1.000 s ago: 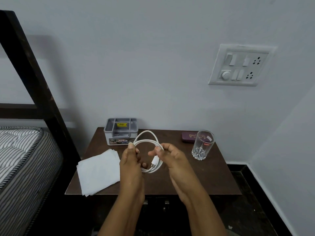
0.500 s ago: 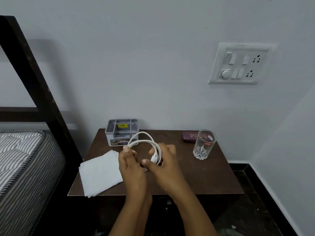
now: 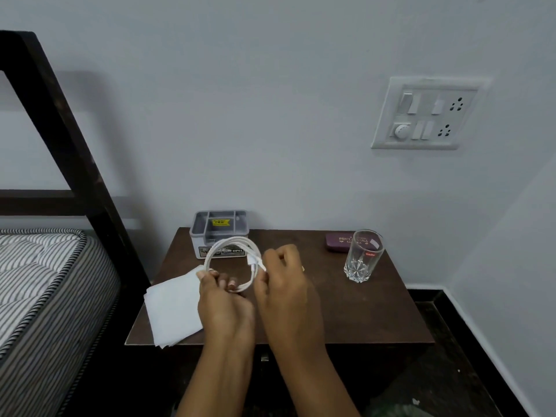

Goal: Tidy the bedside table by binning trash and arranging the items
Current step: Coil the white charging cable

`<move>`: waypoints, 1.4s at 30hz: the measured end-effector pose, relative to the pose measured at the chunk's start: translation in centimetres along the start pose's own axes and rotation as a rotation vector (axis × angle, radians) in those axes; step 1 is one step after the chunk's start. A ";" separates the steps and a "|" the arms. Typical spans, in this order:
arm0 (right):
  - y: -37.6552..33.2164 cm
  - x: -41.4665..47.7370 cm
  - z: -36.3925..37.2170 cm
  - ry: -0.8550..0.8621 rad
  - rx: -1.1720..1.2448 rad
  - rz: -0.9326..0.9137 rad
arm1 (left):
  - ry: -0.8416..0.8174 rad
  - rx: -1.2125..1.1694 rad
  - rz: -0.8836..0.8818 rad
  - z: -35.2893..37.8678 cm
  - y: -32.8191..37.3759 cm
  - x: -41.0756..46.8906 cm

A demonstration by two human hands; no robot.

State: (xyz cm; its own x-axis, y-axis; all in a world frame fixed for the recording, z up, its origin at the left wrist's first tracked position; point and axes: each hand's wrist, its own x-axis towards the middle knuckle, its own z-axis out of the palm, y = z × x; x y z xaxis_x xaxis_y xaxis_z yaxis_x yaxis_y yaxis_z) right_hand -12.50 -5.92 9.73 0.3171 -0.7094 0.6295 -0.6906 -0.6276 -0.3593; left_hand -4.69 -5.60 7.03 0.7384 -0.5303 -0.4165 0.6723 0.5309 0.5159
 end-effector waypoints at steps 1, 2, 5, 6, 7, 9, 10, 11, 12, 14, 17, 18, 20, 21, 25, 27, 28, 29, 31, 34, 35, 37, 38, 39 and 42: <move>0.0 -0.1 0.0 0.009 -0.001 -0.006 | 0.002 -0.064 -0.049 -0.4 0.4 0.8; 0.0 -0.3 0.1 0.013 0.022 0.011 | -0.002 -0.106 -0.090 -0.8 0.8 1.4; 0.4 -0.4 0.5 -0.116 0.498 0.273 | -0.040 -0.126 -0.141 -1.2 1.4 1.9; 0.5 -0.3 0.5 -0.190 0.693 0.394 | -0.054 -0.116 -0.135 -1.1 1.2 1.7; 0.5 -0.3 0.5 -0.257 0.848 0.506 | -0.070 -0.105 -0.125 -1.1 1.0 1.5; 0.9 -0.1 0.8 -0.306 1.073 0.664 | -0.109 -0.086 -0.113 -0.9 0.4 1.2; 1.1 0.0 0.9 -0.308 1.112 0.688 | -0.129 -0.079 -0.116 -0.8 0.2 1.0; 1.5 0.1 0.8 -0.321 1.106 0.681 | -0.144 -0.074 -0.124 -0.7 0.1 1.0; 2.0 0.1 0.8 -0.336 1.015 0.636 | -0.153 -0.070 -0.135 -0.6 0.2 1.0; 3.3 0.2 0.8 -0.308 0.653 0.458 | -0.170 -0.072 -0.150 -0.5 0.6 1.1; 3.9 0.2 0.6 -0.203 0.428 0.397 | -0.226 -0.070 -0.162 -0.3 0.9 0.9; 3.8 0.2 0.7 -0.175 0.458 0.437 | -0.252 -0.061 -0.174 -0.3 0.8 0.6; 3.7 0.1 0.8 -0.149 0.597 0.554 | -0.294 -0.033 -0.193 0.0 0.4 -0.1; 3.5 0.1 0.9 -0.179 0.713 0.628 | -0.302 -0.021 -0.192 0.1 0.3 -0.4; 2.9 0.6 0.3 -0.407 1.206 0.878 | -0.307 0.020 -0.114 0.4 0.0 -1.0; 3.1 0.8 0.0 -0.455 1.211 0.882 | -0.322 0.020 -0.097 0.4 0.0 -1.1; 3.2 0.8 0.0 -0.460 1.195 0.866 | -0.331 0.020 -0.095 0.4 0.1 -1.1; 3.4 0.7 -0.1 -0.454 1.163 0.843 | -0.338 0.026 -0.092 0.4 0.2 -1.2; 3.7 0.5 0.0 -0.394 1.061 0.792 | -0.343 0.069 -0.079 0.4 0.3 -1.3; 3.7 0.2 0.1 -0.251 0.934 0.706 | -0.352 0.146 -0.040 0.6 0.2 -1.5; 3.5 0.2 0.0 -0.198 0.876 0.656 | -0.355 0.171 -0.023 0.7 0.2 -1.6; 3.2 0.2 -0.4 -0.087 0.634 0.490 | -0.334 0.253 0.032 0.8 0.1 -1.7; 3.1 0.2 -0.6 -0.046 0.510 0.407 | -0.303 0.312 0.076 0.8 0.1 -1.7; 3.0 0.2 -0.7 -0.010 0.422 0.346 | -0.271 0.379 0.129 0.9 0.1 -1.8; 2.6 0.4 -1.4 0.078 0.303 0.286 | -0.201 0.585 0.296 0.6 0.2 -1.8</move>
State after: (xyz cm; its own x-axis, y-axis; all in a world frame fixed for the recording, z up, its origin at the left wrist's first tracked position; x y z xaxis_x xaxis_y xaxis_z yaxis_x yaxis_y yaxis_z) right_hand -15.09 -7.40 9.93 0.0825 -0.8497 0.5208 -0.5180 -0.4830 -0.7060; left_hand -5.91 -4.89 8.36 0.8245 -0.5604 -0.0780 0.2634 0.2582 0.9295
